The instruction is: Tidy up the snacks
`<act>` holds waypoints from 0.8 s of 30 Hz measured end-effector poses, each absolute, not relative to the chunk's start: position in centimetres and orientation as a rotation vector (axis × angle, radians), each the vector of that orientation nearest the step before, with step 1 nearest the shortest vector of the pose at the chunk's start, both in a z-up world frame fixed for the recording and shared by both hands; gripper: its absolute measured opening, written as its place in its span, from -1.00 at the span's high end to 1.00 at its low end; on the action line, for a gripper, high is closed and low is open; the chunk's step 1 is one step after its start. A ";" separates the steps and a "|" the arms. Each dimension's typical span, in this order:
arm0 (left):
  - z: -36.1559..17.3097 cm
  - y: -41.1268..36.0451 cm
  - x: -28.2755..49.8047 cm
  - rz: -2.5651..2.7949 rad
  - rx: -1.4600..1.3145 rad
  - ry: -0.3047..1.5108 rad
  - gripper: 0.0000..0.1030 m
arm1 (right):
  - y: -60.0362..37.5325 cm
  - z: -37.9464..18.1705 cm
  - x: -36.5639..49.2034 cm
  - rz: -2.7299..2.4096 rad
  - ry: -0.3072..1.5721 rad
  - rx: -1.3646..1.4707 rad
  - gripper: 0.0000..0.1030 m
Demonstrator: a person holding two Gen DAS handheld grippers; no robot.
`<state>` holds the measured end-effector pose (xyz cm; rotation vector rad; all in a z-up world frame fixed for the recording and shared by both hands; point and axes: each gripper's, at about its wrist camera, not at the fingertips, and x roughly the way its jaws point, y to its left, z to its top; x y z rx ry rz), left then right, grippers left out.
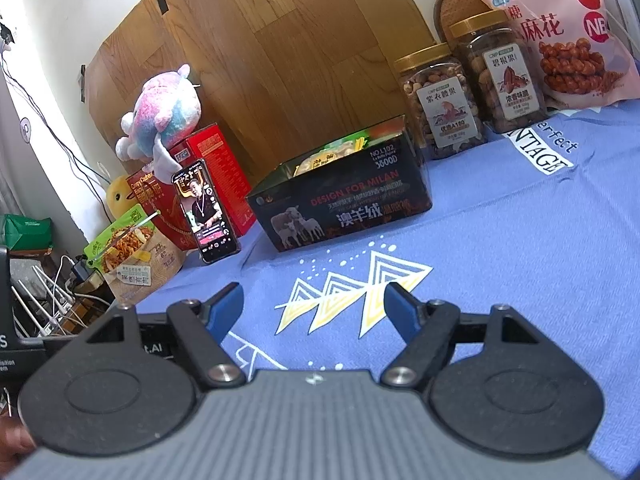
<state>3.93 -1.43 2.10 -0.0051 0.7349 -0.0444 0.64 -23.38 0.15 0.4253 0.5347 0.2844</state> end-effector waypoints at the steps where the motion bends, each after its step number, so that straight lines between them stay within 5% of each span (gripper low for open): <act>1: 2.1 -1.5 4.0 -0.044 -0.003 0.735 -1.00 | -23.4 0.1 0.6 0.285 0.535 0.426 -0.54; 24: 2.3 -1.2 4.1 -0.017 -0.002 0.752 -1.00 | -23.3 0.0 0.5 0.285 0.536 0.429 -0.54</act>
